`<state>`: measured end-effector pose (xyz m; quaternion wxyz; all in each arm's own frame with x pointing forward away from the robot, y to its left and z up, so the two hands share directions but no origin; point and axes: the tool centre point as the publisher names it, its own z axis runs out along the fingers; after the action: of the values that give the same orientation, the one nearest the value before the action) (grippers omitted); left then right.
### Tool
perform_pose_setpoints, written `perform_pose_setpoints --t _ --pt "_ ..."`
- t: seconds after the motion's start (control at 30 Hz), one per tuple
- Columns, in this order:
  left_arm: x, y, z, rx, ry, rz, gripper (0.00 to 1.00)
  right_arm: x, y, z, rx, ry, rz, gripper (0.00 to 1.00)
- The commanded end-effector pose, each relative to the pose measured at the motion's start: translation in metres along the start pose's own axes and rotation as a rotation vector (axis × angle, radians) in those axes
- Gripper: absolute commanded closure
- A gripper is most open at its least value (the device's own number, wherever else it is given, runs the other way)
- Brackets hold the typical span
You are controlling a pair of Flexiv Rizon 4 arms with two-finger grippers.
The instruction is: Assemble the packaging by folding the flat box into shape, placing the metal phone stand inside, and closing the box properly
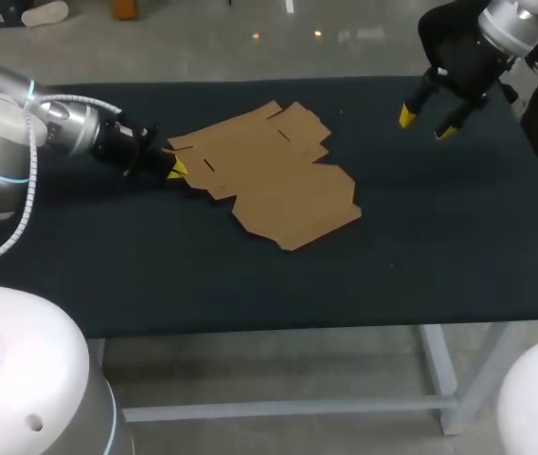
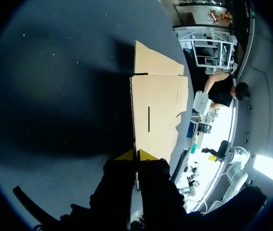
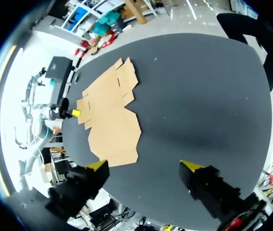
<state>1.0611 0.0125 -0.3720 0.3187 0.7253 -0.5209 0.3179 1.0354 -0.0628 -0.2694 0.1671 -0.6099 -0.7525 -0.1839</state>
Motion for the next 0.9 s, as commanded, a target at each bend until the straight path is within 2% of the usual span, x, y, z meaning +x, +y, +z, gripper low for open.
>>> perform_pose_setpoints --t 0.03,0.23,0.3,0.43,0.57,0.83,0.9 --pt "0.003 -0.002 -0.002 -0.012 -0.013 -0.009 1.0 -0.001 0.0 -0.002 0.003 0.004 -0.003 0.0" --pt "0.002 -0.002 -0.002 -0.035 -0.037 0.006 1.0 -0.001 0.0 -0.003 0.002 0.004 -0.004 0.0" --pt "0.002 -0.001 -0.002 -0.019 -0.039 -0.013 1.0 -0.001 0.0 -0.003 0.002 0.004 -0.004 0.0" --pt "0.003 0.003 -0.002 0.012 0.013 -0.067 1.0 0.0 0.002 -0.003 0.002 0.006 -0.004 0.0" --pt "0.003 0.013 -0.005 0.087 0.078 -0.115 1.0 0.0 0.002 -0.002 0.004 0.006 -0.007 0.0" --pt "0.008 0.033 -0.004 0.259 0.099 -0.167 1.0 -0.001 0.003 -0.002 0.004 0.007 -0.01 0.0" --pt "0.011 0.038 -0.003 0.276 0.106 -0.178 1.0 -0.001 0.003 -0.002 0.003 0.009 -0.012 0.0"
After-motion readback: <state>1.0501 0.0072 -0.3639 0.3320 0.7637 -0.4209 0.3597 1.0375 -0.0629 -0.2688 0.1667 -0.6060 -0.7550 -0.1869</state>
